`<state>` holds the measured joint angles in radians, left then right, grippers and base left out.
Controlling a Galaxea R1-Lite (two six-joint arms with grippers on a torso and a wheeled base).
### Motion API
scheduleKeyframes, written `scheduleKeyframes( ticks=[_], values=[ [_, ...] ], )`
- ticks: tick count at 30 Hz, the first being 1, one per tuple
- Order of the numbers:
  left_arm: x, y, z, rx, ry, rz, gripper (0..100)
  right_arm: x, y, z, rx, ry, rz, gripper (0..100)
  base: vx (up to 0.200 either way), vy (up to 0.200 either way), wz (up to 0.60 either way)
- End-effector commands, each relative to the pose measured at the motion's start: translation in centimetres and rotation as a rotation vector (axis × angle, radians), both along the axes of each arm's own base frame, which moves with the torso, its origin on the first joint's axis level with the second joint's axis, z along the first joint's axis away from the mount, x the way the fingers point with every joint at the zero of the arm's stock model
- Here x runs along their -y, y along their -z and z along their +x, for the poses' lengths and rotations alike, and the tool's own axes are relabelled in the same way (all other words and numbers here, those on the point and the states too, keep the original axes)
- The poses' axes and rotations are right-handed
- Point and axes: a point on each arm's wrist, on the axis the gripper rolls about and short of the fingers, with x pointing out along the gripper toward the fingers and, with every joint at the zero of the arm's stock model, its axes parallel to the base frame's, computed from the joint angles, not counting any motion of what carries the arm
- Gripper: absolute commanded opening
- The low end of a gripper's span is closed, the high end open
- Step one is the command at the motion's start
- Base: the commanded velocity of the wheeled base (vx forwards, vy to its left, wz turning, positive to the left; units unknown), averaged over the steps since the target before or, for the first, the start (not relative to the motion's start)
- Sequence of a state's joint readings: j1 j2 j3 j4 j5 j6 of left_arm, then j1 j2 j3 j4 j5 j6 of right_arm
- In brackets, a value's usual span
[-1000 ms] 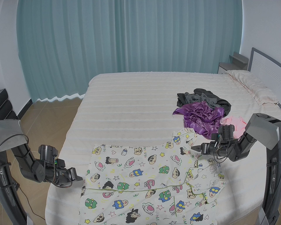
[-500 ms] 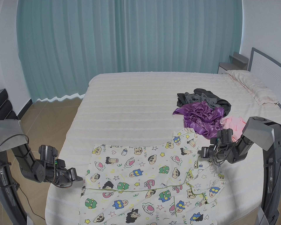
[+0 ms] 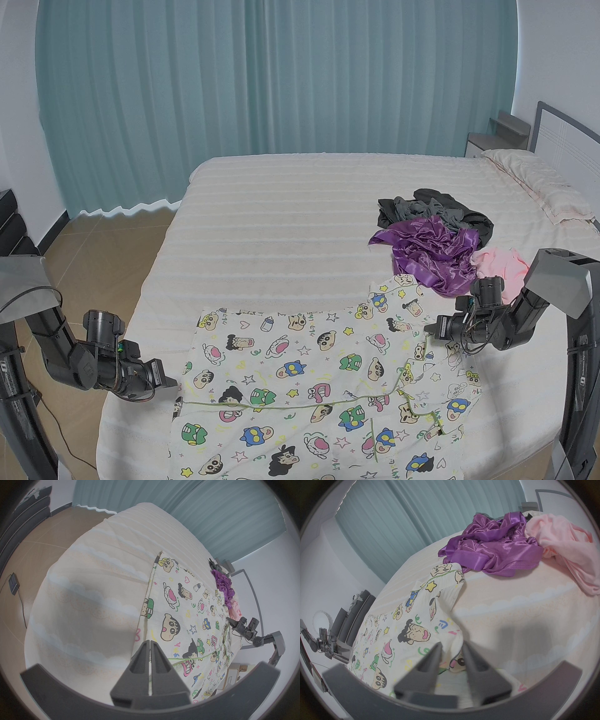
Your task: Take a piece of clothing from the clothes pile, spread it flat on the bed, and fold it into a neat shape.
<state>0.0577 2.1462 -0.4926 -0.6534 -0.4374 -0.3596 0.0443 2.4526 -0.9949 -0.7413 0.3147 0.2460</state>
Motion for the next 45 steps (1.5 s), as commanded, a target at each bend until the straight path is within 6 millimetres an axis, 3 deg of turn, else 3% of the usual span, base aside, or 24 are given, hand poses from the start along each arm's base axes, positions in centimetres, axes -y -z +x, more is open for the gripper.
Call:
scheduleKeyframes(
  ticks=[1,5,11,16,18,19,26,31,37,45],
  values=[
    [0.0,-0.1,-0.1,0.001,-0.001,-0.001,0,0.1,-1.5,0.0,0.027,0.029,0.031,100,0.0,0.0,0.0],
    [0.0,-0.2,-0.3,0.0,0.001,-0.002,0,0.6,-2.4,-0.9,0.035,0.055,0.047,100,0.0,0.0,0.0],
    [0.3,-2.0,-0.9,0.044,0.001,-0.012,0,2.5,-5.1,-4.8,0.081,0.123,0.069,100,0.0,0.0,0.0],
    [1.4,-3.0,-3.6,0.007,-0.009,-0.048,0,2.4,-6.4,-12.0,0.058,0.237,0.05,100,-0.04,0.0,0.0],
    [1.5,-3.2,-3.9,0.005,-0.01,-0.051,0,2.4,-6.6,-12.5,0.065,0.249,0.051,100,-0.2,0.0,0.0],
    [1.8,-3.5,-5.1,-0.006,-0.013,-0.061,0,2.4,-6.9,-14.2,0.068,0.272,0.062,100,-0.2,0.0,0.0],
    [2.2,-3.7,-9.0,-0.072,-0.011,-0.083,0,1.6,-6.7,-19.8,-0.003,0.307,0.145,100,-0.2,0.0,0.0],
    [2.2,-3.8,-10.3,-0.098,-0.031,-0.095,0,0.5,-6.9,-20.2,-0.007,0.37,0.204,100,-0.2,0.0,0.0],
    [2.2,-3.7,-10.4,-0.105,-0.034,-0.091,0,-0.4,-6.7,-20.4,-0.035,0.378,0.216,100,-0.2,0.0,0.0],
    [2.3,-3.6,-10.5,-0.115,-0.03,-0.091,0,-0.3,-6.9,-20.6,-0.042,0.388,0.223,100,-0.075,0.0,0.0]
  ],
)
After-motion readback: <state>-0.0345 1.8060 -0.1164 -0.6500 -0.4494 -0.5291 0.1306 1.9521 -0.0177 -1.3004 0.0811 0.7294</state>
